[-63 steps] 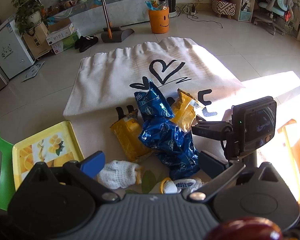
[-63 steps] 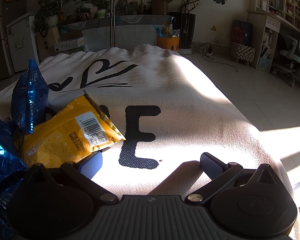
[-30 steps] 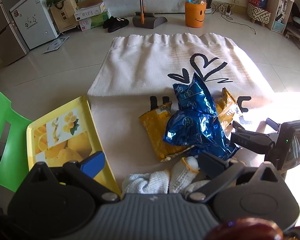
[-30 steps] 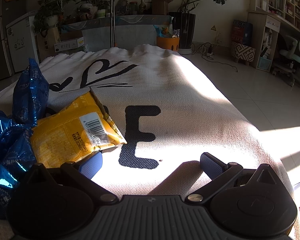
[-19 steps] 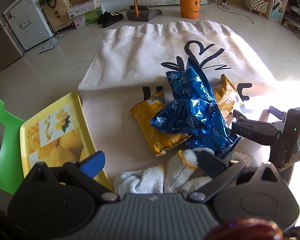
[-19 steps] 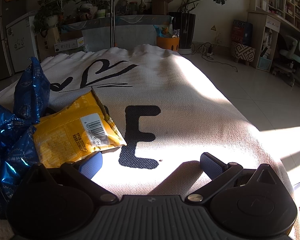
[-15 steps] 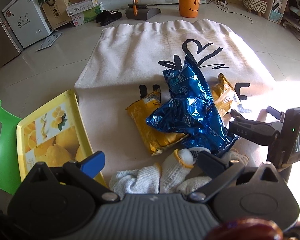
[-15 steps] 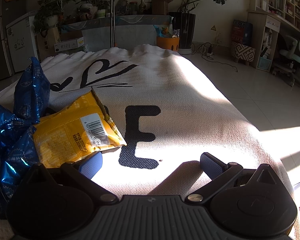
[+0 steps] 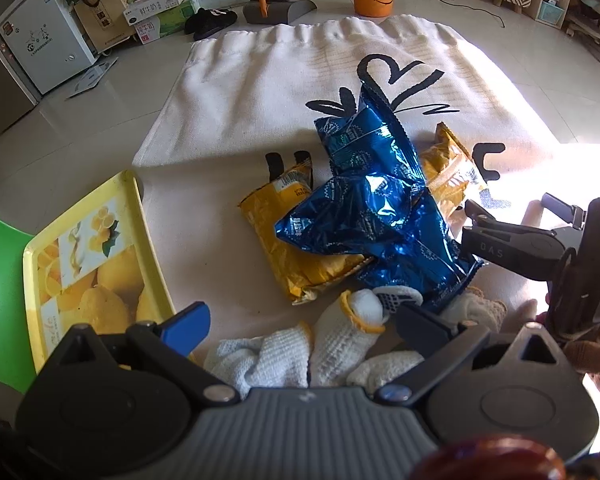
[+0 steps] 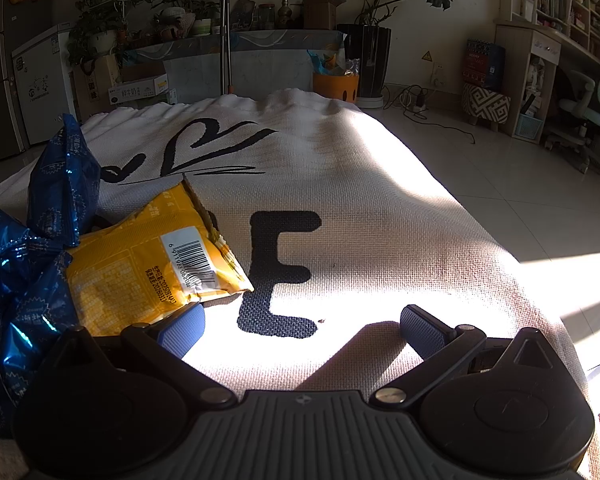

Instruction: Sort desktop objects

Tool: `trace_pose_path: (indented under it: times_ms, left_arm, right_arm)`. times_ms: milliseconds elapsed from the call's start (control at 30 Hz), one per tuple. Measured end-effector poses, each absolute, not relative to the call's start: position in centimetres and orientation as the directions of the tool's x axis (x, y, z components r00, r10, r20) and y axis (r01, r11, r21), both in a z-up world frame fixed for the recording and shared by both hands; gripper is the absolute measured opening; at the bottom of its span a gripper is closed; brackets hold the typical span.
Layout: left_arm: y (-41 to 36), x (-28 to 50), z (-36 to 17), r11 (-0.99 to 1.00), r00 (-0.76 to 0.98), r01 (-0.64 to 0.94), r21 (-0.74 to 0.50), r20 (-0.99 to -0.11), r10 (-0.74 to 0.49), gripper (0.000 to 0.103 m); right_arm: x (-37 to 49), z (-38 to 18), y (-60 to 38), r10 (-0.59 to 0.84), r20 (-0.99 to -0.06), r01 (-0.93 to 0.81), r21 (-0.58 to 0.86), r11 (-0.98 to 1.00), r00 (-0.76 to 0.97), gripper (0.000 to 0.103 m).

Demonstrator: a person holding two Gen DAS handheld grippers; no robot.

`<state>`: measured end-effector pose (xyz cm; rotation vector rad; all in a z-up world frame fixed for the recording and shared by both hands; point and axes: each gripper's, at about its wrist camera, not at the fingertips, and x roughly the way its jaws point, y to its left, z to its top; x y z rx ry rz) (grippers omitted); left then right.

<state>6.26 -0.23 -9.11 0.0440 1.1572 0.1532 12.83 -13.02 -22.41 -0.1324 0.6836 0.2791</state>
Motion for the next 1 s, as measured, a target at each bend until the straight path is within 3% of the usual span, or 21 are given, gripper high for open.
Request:
trace_pose_path:
  times_ms: [133,400,567,733,1000]
  left_arm:
    - [-0.8,6.7,-9.4,0.990,0.390,-0.083,0.114,-0.911,0.137,0.102]
    - [-1.6,6.6,-9.2,0.991,0.401,-0.068,0.116,-0.906,0.134,0.102]
    - [-1.6,4.9,-8.4,0.990,0.442,-0.048,0.132,-0.886,0.139,0.102]
    - [-1.1,2.4,-8.1,0.991,0.436,-0.079,0.108,-0.890,0.132,0.102]
    - [-1.0,-2.6,-7.5,0.987,0.431,-0.159,0.032,-0.897,0.098,0.102]
  right_arm:
    - [12.7,-22.3,-13.1,0.215,-0.643,-0.304,-0.029,0.952,0.735,0.103]
    - [14.3,-20.4,-13.5,0.110,-0.799,-0.258,-0.058,0.964,0.591,0.103]
    - [12.5,-17.7,-13.8,-0.037,-0.789,-0.222,-0.216,0.951,0.613,0.103]
    - [10.0,-14.2,-14.7,-0.058,-0.784,-0.156,-0.194,0.968,0.618,0.103]
    - [4.2,-11.6,-15.0,-0.025,-0.805,-0.192,-0.171,0.966,0.592,0.103]
